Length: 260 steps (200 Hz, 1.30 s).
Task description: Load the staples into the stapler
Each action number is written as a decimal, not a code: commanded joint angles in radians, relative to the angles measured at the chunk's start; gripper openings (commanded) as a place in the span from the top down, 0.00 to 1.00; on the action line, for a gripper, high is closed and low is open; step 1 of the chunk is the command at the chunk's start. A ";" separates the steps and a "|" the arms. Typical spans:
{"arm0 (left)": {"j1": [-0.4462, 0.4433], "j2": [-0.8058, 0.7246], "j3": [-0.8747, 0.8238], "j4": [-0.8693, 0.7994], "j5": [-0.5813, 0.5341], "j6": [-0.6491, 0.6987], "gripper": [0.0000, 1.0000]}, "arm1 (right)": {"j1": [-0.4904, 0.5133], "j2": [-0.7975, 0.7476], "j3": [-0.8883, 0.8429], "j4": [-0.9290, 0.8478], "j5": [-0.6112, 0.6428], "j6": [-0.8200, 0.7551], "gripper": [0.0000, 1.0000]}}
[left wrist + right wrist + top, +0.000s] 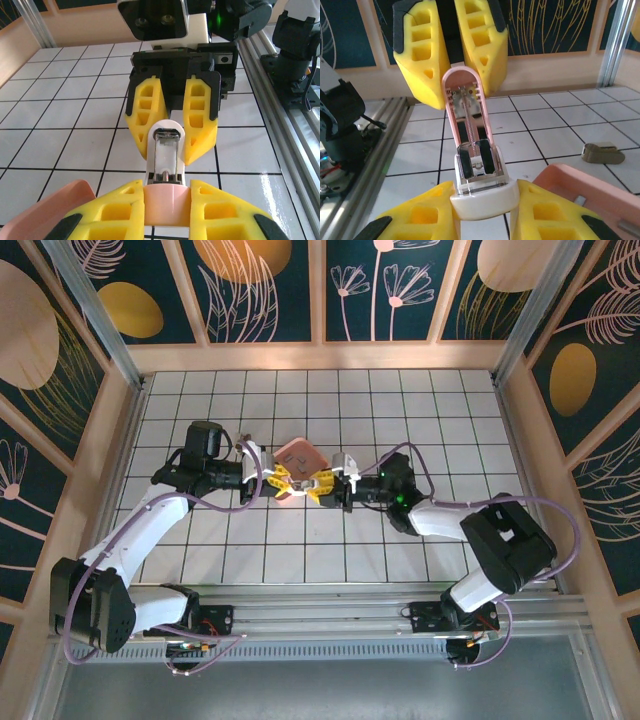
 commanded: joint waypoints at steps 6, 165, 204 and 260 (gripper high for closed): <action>0.009 -0.020 0.047 -0.021 0.041 0.012 0.90 | -0.042 0.080 -0.066 0.147 0.032 0.114 0.85; 0.011 -0.020 0.043 -0.039 0.009 0.039 0.89 | -0.014 -0.067 -0.012 -0.163 0.147 0.004 0.47; 0.009 -0.027 0.035 -0.035 0.016 0.041 0.89 | 0.038 -0.086 0.115 -0.343 0.151 -0.151 0.41; 0.009 -0.037 0.018 -0.014 0.024 0.029 0.88 | 0.102 -0.037 0.239 -0.448 0.118 -0.241 0.37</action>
